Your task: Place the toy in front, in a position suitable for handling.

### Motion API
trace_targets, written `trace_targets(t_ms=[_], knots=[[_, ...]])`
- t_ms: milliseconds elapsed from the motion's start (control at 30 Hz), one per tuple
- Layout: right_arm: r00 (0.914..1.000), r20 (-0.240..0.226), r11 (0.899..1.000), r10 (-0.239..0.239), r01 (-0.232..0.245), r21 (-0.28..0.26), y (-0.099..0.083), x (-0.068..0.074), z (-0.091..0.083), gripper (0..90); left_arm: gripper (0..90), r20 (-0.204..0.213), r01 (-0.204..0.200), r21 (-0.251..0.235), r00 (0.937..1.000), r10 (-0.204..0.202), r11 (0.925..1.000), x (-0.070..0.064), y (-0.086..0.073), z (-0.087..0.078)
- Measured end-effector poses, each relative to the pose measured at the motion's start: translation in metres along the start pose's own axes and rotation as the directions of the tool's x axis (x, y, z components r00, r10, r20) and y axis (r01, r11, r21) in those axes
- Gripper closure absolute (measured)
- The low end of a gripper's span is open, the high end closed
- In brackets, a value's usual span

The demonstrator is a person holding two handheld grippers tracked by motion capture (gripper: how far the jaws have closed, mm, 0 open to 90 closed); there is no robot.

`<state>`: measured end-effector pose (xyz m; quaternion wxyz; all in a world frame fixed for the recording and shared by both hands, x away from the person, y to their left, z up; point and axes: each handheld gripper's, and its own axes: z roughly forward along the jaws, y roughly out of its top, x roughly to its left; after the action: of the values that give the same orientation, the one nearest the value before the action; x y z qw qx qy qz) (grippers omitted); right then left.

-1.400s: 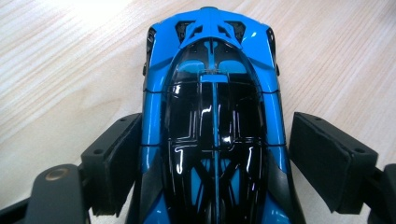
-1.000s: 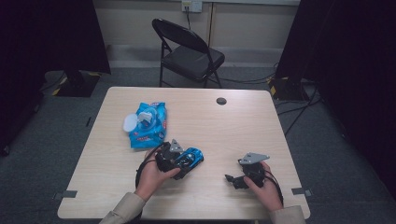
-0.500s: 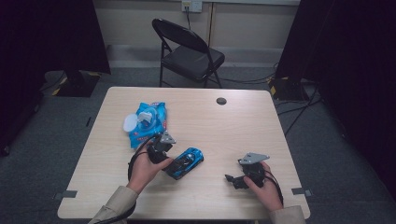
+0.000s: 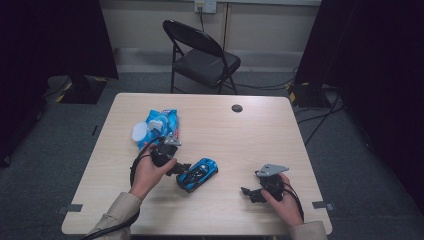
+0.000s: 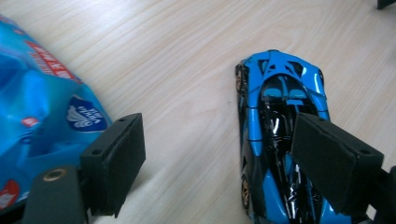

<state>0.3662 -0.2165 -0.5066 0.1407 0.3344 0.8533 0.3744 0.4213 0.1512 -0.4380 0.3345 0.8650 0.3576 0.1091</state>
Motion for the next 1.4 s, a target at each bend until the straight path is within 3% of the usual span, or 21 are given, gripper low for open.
trace_targets(t_ms=[667, 967, 1233, 1400], knots=[[1.0000, -0.004, 1.000, 0.003, -0.003, -0.001, 0.000, 0.000, 0.000, 14.4, 17.5, -0.016, 0.047, -0.005, 0.9988, -0.047, 0.9989, 0.028, 0.009, -0.014], [1.0000, -0.004, 1.000, 0.007, -0.007, -0.002, 0.000, -0.001, 0.000, 14.7, 17.5, -0.054, 0.065, -0.013, 0.9964, -0.065, 0.9978, 0.044, 0.022, -0.023], [1.0000, -0.004, 1.000, 0.002, -0.002, -0.001, 0.000, 0.000, 0.000, 14.6, 17.5, -0.039, 0.080, -0.018, 0.9960, -0.080, 0.9966, 0.047, 0.029, -0.026], [1.0000, -0.003, 1.000, 0.002, -0.002, 0.000, 0.000, 0.000, 0.000, 14.6, 17.5, -0.053, 0.083, -0.020, 0.9950, -0.084, 0.9963, 0.052, 0.032, -0.029]])
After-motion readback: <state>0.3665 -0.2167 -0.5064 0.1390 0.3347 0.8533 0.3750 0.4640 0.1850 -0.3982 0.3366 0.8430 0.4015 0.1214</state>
